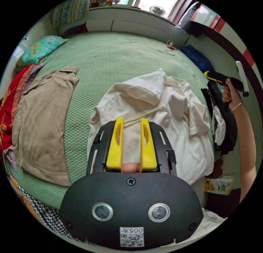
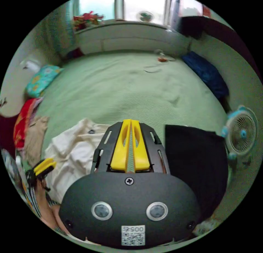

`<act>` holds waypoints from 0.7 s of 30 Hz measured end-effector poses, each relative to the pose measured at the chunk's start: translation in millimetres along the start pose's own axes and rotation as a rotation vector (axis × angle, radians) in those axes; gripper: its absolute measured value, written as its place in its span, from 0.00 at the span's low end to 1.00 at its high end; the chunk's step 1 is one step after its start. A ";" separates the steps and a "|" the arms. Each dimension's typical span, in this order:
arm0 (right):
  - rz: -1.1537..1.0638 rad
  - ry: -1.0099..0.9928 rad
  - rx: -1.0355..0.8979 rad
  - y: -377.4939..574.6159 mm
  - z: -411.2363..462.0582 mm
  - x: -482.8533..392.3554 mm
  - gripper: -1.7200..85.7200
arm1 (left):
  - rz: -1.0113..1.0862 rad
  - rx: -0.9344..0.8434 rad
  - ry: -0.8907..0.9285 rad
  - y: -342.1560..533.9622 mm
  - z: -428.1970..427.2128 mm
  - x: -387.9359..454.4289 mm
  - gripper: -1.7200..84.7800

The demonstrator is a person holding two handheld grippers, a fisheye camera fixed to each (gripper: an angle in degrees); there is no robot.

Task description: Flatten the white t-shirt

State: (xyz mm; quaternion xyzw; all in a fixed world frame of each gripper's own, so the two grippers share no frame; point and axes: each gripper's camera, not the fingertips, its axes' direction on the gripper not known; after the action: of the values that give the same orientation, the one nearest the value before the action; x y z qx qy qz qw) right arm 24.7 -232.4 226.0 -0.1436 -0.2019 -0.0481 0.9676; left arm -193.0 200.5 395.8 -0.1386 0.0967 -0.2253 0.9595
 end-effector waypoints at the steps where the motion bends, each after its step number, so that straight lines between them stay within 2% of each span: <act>1: -0.046 -0.036 0.002 1.5 0.7 -11.2 0.03 | -0.001 0.006 0.002 -1.9 -0.5 -2.5 0.14; 3: -0.179 -0.146 -0.051 7.0 14.4 -55.5 0.05 | -0.006 0.010 0.014 -4.3 -0.2 -6.5 0.14; 6: -0.231 -0.287 -0.168 4.7 46.3 -95.2 0.09 | -0.008 0.011 0.021 -7.0 0.0 -12.9 0.14; 12: -0.207 -0.268 -0.291 -25.1 106.3 -127.9 0.08 | -0.019 0.038 0.009 -8.0 -8.3 -32.0 0.14; 15: -0.160 -0.334 -0.263 -44.3 109.4 -129.3 0.02 | -0.024 0.039 0.012 -9.4 -9.3 -42.1 0.14; 21: -0.173 -0.318 -0.144 -107.6 97.7 -157.3 0.01 | -0.047 0.049 0.045 -10.9 -13.4 -63.7 0.14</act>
State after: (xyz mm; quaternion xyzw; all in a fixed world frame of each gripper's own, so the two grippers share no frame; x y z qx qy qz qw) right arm -172.1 -300.5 275.9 -0.2001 -0.3597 -0.1222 0.9031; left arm -256.8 217.5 394.3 -0.1123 0.1094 -0.2533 0.9546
